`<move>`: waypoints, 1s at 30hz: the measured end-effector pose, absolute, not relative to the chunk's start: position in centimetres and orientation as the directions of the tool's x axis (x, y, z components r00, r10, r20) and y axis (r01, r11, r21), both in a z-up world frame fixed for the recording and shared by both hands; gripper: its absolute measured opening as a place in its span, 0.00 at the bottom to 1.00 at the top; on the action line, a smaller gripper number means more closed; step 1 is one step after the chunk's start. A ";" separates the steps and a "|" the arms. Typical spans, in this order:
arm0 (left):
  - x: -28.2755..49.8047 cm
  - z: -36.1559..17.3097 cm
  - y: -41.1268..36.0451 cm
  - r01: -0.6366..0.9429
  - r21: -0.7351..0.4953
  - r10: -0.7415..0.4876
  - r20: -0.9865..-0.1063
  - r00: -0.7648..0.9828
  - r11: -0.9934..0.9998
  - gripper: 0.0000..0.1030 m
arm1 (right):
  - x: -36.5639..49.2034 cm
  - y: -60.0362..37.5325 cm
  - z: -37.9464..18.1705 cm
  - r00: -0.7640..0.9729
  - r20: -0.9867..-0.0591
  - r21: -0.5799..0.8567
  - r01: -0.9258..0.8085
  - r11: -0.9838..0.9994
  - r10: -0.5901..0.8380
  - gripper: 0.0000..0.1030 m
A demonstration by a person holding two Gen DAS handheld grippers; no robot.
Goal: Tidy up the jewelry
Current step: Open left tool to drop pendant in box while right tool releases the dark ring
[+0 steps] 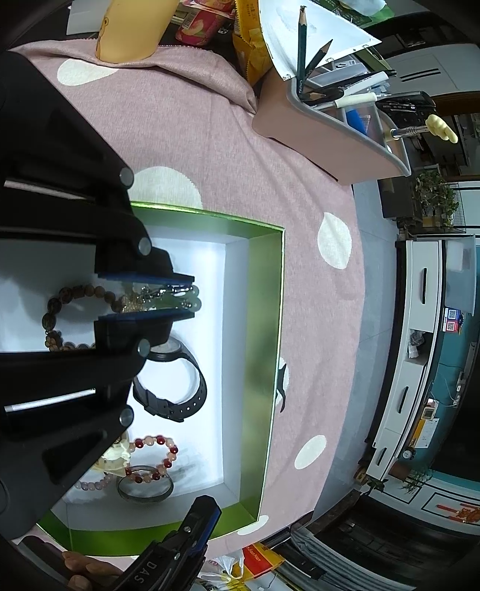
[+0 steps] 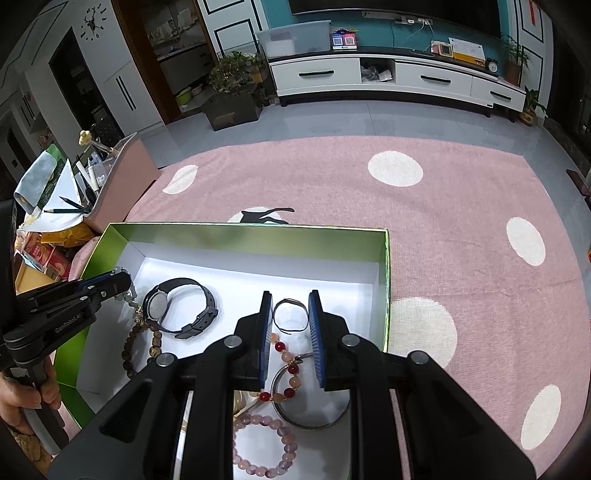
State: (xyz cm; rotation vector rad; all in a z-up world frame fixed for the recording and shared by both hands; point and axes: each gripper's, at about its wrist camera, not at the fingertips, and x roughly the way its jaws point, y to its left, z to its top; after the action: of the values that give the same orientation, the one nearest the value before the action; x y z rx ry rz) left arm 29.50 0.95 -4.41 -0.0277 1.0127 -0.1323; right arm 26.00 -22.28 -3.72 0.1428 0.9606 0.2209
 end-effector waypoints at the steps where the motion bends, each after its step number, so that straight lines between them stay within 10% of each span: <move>1: 29.5 -4.4 1.0 0.098 -0.084 -0.123 -0.844 0.522 0.992 0.12 | 26.0 -22.3 -3.7 0.552 -0.796 0.218 -0.122 0.968 0.249 0.19; 30: 29.4 -4.4 0.7 0.105 -0.066 -0.111 -0.847 0.520 0.992 0.12 | 26.5 -22.3 -4.0 0.537 -0.814 0.189 -0.117 0.975 0.222 0.19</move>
State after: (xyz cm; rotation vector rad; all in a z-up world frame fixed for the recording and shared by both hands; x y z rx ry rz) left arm 29.40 0.68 -4.37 -0.0064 1.0157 -0.1298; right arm 26.49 -22.27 -3.96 0.1164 0.9841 0.2018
